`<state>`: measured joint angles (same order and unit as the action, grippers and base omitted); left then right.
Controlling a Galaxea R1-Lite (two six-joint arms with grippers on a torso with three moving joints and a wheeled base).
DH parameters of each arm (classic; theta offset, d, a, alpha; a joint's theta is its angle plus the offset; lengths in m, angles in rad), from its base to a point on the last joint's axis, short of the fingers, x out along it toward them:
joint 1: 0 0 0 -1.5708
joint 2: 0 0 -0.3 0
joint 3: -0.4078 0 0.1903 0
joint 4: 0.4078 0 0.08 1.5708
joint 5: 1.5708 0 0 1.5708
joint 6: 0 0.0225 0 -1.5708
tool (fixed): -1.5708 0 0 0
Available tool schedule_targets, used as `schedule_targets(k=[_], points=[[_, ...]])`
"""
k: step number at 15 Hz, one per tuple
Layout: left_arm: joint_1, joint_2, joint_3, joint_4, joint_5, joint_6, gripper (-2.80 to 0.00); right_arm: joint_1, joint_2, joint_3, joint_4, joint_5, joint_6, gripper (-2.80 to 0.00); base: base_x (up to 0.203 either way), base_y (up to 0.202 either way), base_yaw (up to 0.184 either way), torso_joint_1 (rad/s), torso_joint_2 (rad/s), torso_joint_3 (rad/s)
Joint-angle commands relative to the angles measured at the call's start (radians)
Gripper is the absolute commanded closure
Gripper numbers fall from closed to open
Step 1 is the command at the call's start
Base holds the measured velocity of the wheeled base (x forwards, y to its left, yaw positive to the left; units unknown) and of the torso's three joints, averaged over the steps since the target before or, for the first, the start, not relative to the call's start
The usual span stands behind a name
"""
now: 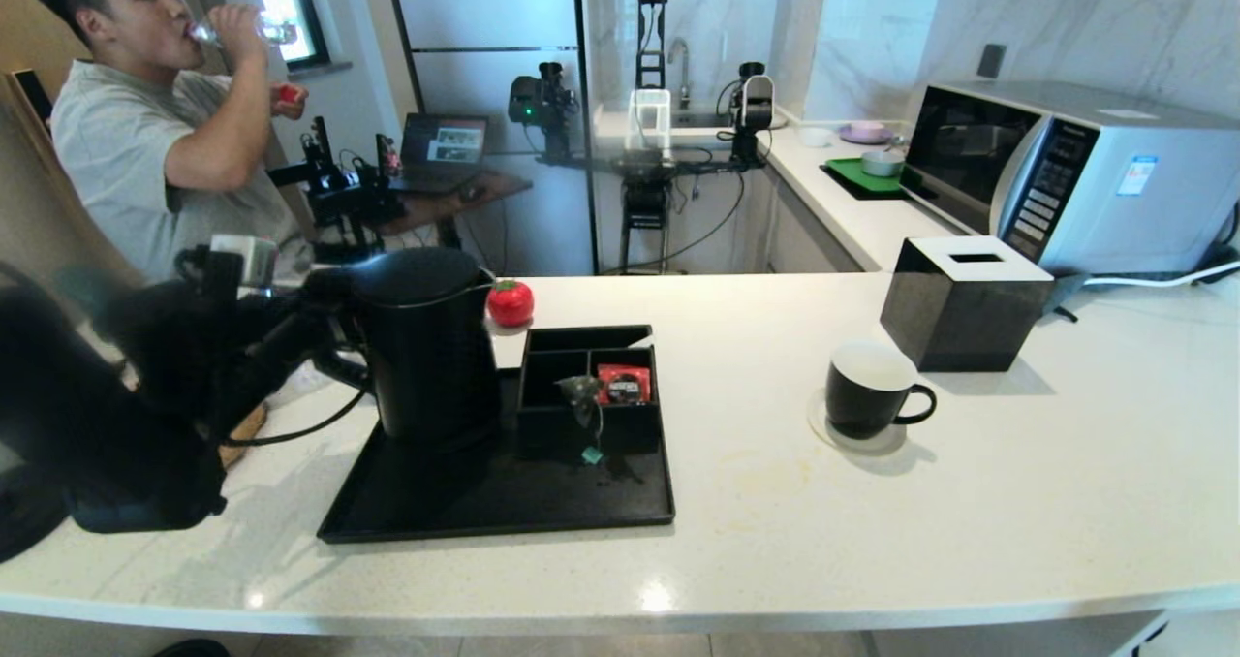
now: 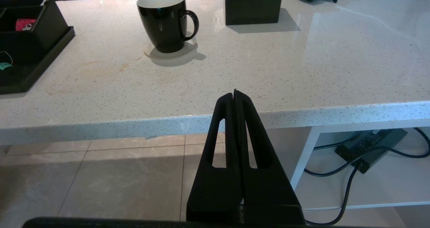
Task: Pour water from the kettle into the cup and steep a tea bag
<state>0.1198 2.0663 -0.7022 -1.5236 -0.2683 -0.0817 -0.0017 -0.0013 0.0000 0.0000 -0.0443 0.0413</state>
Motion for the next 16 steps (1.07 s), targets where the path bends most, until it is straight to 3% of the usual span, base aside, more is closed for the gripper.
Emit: schedule_targets(k=[1,16], points=[[0.004,-0.042,0.004,-0.046,-0.001,-0.003,0.00,0.000,0.001,0.000,0.000,0.000,0.000,0.00,0.000,0.000,0.000,0.000,0.00,0.000],[0.002,-0.290,0.048,-0.046,-0.012,-0.078,0.00,0.000,0.001,0.000,0.000,0.000,0.000,0.00,0.000,0.000,0.000,0.000,0.00,0.000]])
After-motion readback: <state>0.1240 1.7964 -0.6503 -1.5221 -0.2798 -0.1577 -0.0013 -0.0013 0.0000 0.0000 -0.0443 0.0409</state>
